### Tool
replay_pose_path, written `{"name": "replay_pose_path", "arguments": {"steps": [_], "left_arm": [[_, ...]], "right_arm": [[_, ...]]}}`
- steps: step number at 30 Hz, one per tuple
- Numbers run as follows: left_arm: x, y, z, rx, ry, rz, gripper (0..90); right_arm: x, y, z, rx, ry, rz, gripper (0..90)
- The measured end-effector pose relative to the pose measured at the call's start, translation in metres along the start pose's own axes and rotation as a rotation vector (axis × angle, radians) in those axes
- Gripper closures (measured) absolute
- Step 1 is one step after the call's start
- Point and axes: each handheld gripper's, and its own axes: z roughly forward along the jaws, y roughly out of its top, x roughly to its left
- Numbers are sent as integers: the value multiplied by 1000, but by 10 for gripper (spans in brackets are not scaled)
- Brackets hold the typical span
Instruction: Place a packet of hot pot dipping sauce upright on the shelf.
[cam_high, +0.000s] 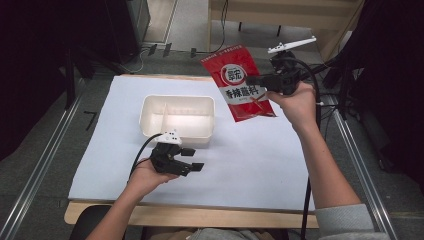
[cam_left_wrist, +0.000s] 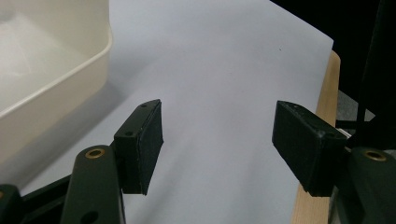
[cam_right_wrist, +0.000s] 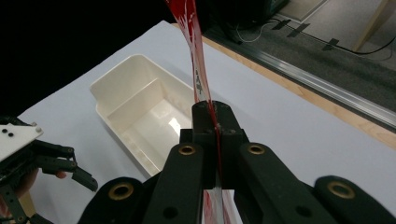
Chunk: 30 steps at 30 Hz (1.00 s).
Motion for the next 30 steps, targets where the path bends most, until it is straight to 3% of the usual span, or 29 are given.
{"name": "replay_pose_path", "arguments": {"steps": [16,30], "left_arm": [[1,-1,-4,10,22,7,344],[2,-5,-9,3,12,-6,344]], "right_arm": [[22,36,35,21,21,-42,900],[42,51,83,32,62,-46,900]]}}
